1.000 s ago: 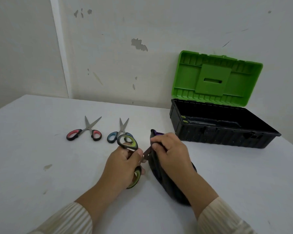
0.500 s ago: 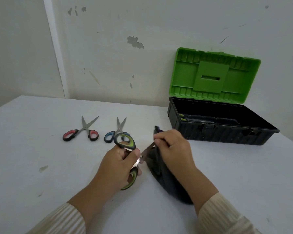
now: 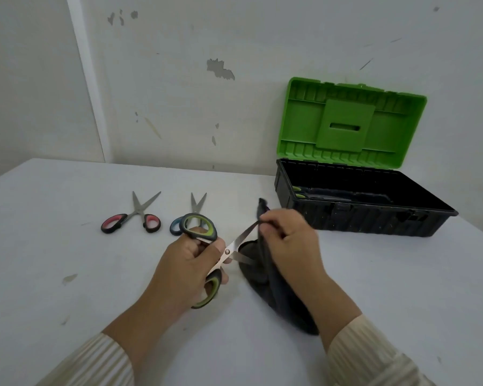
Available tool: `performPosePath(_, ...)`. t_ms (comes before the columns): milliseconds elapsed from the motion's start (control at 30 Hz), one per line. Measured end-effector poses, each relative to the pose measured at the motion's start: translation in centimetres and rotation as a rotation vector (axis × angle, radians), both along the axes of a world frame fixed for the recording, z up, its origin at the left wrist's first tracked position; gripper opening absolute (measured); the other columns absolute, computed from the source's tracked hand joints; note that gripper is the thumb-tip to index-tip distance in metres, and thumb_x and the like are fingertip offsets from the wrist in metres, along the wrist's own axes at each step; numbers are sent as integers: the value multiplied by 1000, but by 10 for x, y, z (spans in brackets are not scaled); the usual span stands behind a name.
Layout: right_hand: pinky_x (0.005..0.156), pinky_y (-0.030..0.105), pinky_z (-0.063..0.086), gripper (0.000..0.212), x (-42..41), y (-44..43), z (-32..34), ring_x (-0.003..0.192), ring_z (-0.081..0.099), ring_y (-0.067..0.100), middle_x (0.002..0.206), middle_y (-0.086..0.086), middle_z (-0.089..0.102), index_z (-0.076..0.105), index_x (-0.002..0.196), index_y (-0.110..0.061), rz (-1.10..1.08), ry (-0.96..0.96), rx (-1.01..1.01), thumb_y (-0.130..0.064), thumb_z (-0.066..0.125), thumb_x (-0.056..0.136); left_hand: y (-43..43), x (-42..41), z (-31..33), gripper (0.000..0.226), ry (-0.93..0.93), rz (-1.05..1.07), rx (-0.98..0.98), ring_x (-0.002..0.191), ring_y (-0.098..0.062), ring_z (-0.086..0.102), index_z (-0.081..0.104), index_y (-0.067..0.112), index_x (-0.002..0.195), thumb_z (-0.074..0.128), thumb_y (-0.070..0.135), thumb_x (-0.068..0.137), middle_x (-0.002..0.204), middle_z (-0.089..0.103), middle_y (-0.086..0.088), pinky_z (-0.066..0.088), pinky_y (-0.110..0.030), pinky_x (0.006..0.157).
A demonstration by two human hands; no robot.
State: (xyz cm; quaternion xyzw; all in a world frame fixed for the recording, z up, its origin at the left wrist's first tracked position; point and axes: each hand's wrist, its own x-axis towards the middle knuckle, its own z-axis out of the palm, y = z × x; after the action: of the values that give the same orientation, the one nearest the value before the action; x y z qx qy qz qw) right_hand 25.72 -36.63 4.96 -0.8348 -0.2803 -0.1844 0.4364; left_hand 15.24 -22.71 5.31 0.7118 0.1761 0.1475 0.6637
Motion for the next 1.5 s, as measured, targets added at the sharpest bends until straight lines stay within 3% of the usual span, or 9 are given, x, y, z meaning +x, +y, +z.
performPosePath(167,75,12,44,29,-7,-20,16,83,59,5,86,-4,64,69,72,-28,43,163,199,-3,58,81,10,-3,-10,18,-338,188,668,67,-4,63,62,18,84,54,32,92,69,67,1,44,-10,58)
performPosePath(267,70,16,45,25,-25,-13,28,74,58,5,75,-5,61,71,65,-20,300,419,165,-36,62,81,21,1,-21,8,-535,203,1105,67,-7,55,68,17,87,60,20,85,83,64,5,43,-11,57)
performPosePath(433,57,12,39,38,-37,0,22,59,50,1,67,-5,54,68,66,-13,394,545,-86,-46,59,82,23,8,-28,7,-501,200,1331,56,-17,53,72,14,82,65,12,82,76,61,0,45,-27,46)
performPosePath(533,55,12,38,28,-30,1,15,55,49,-1,66,-8,55,65,61,-16,331,566,-71,-31,62,84,20,8,-25,18,-339,238,1066,73,-10,52,61,21,98,66,20,81,91,56,10,43,-18,61)
performPosePath(633,55,19,37,30,-24,-1,12,55,49,4,67,-7,56,63,58,-19,296,605,-14,-31,62,85,21,9,-16,34,-19,112,400,83,-8,57,51,25,103,74,21,78,100,54,16,44,-20,69)
performPosePath(733,53,13,36,32,-20,-5,11,53,46,0,65,-8,52,58,55,-21,318,570,-75,-29,61,85,28,8,-9,18,137,-143,-212,59,-18,59,62,15,104,64,24,88,95,70,-5,46,-27,52)
performPosePath(1100,71,4,40,32,-16,-8,18,79,53,-4,89,-11,59,58,88,-41,118,171,-7,-10,64,82,14,9,-14,22,155,-128,43,35,-12,44,58,11,70,61,21,89,50,58,5,30,-19,39)
performPosePath(1367,78,20,41,15,-21,12,7,86,53,12,92,1,59,67,98,-14,115,-86,-240,-12,57,87,2,10,-19,19,72,-108,134,34,-11,41,60,10,69,62,13,88,46,53,4,33,-16,36)
performPosePath(1500,72,5,32,12,-27,13,1,81,49,6,87,-3,59,67,94,-14,182,-75,-252,-11,59,85,1,9,-19,20,67,-114,156,32,-10,39,59,10,68,63,14,88,48,52,1,31,-15,35)
